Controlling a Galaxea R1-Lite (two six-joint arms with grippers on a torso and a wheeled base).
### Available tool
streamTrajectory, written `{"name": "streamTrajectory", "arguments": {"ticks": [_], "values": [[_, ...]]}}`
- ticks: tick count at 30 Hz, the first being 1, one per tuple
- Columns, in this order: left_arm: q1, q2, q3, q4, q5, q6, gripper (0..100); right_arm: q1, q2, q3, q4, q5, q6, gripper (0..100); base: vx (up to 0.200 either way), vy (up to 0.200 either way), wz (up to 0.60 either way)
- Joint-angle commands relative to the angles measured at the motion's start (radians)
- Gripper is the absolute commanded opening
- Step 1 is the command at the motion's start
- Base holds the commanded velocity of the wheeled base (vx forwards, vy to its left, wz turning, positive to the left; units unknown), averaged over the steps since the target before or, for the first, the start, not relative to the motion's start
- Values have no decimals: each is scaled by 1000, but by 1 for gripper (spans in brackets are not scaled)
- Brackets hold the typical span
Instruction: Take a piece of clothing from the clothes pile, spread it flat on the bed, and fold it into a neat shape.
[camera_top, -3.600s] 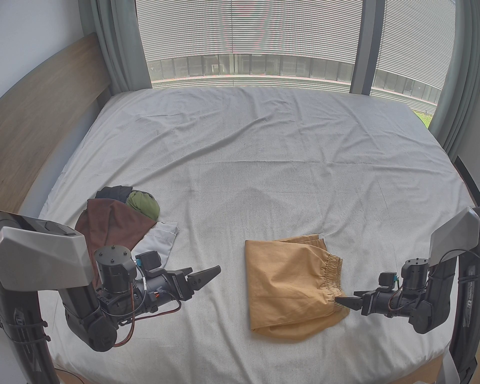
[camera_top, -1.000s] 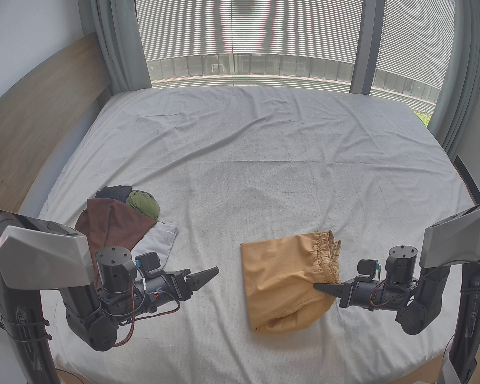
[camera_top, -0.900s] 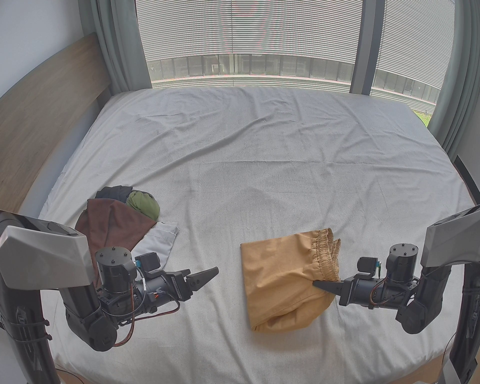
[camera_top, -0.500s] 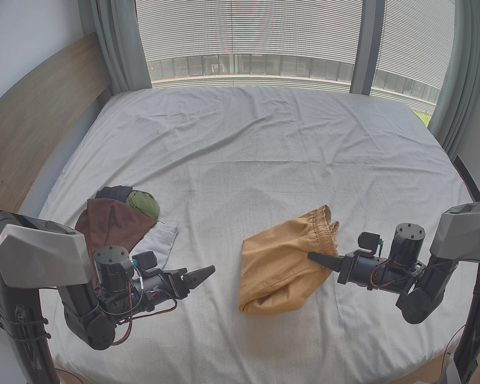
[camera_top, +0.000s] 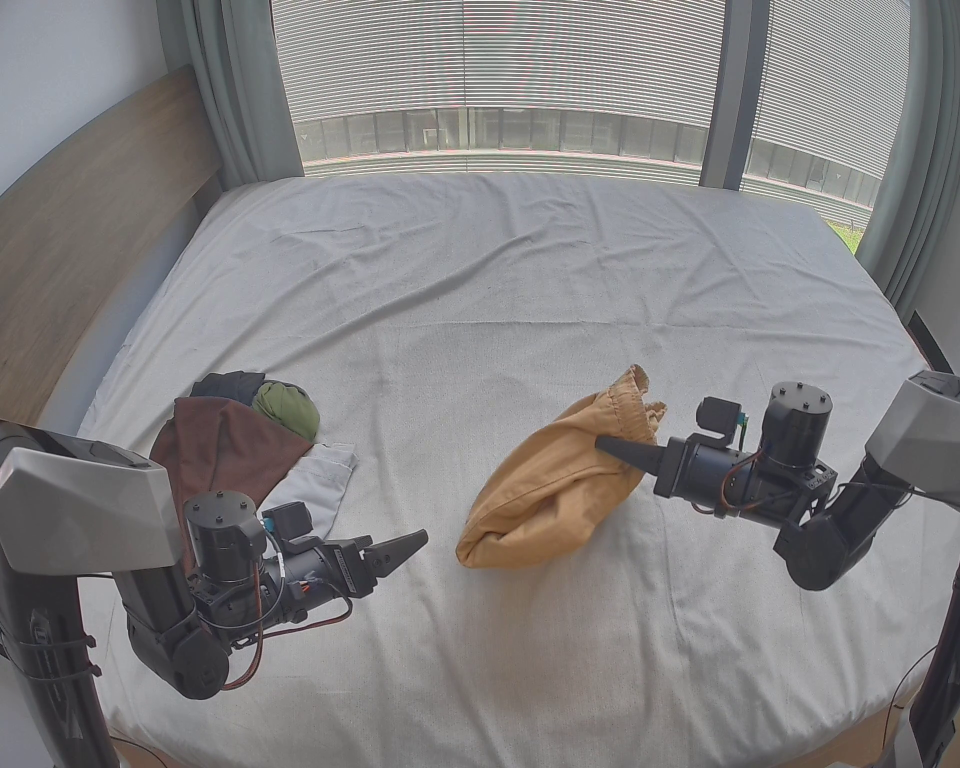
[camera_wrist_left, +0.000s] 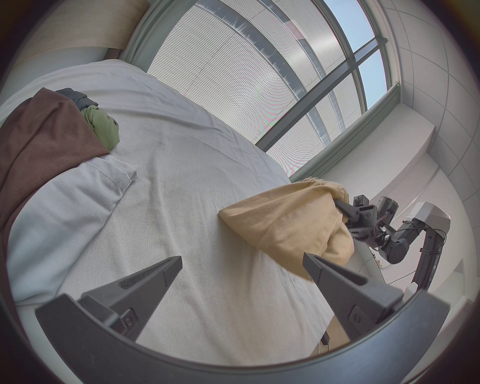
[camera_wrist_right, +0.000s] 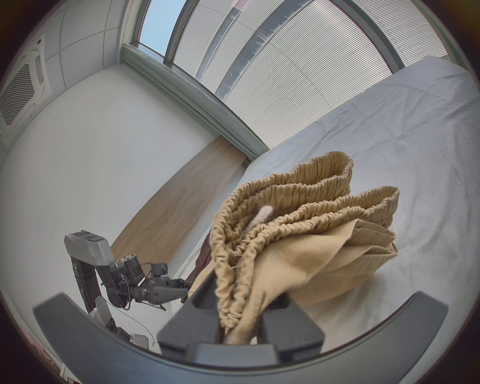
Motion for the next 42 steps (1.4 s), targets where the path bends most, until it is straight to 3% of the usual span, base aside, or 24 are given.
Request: {"name": "streamTrajectory", "arguments": {"ticks": [1, 20, 42], "values": [[10, 1, 0, 0, 0, 0, 100, -7, 1, -127, 72, -3, 7, 0, 0, 0, 0], [10, 1, 1, 0, 0, 0, 100, -16, 75, -518, 384, -5, 14, 0, 0, 0, 0], [10, 1, 7, 0, 0, 0, 100, -18, 222, -854, 566, -9, 14, 0, 0, 0, 0]]}}
